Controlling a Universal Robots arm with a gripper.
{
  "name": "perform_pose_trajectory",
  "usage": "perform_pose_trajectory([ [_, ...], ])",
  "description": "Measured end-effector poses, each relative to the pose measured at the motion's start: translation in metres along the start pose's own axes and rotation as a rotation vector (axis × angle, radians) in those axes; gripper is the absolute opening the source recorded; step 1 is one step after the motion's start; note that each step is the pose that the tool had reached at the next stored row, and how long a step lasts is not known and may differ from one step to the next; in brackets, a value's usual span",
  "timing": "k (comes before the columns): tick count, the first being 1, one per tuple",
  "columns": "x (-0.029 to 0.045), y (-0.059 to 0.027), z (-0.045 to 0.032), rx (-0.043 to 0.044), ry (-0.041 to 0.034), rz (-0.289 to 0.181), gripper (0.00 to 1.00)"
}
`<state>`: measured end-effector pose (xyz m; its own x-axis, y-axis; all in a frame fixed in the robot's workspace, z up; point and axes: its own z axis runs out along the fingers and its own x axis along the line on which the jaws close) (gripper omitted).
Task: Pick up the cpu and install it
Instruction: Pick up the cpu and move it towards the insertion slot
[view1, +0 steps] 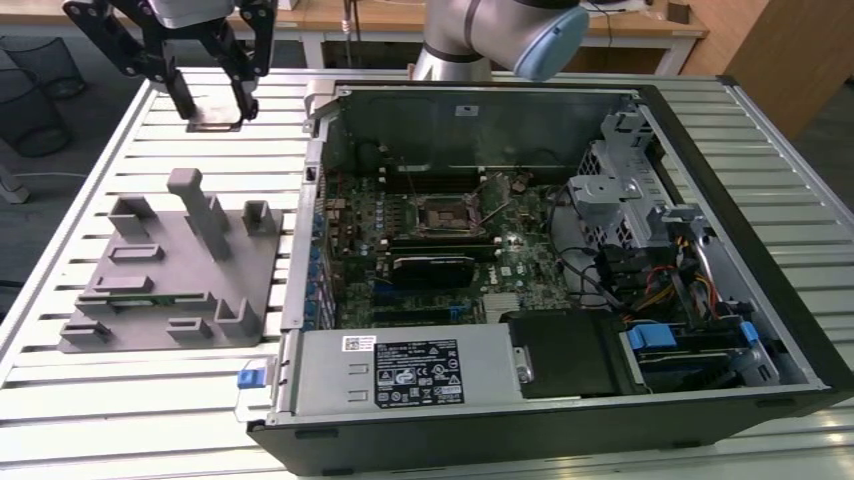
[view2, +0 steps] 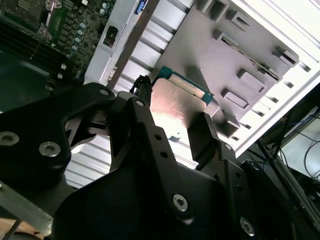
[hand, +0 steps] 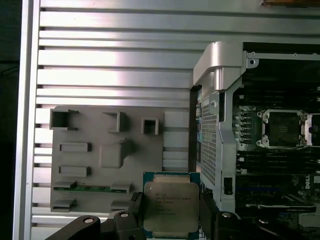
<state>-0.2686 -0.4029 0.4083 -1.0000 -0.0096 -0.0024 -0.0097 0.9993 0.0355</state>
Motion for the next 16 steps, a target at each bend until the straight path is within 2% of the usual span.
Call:
perform_pose_trajectory([
  [16, -0.0194, 0.0005, 0.0001, -0.0001, 0.0, 0.0, 0.54],
])
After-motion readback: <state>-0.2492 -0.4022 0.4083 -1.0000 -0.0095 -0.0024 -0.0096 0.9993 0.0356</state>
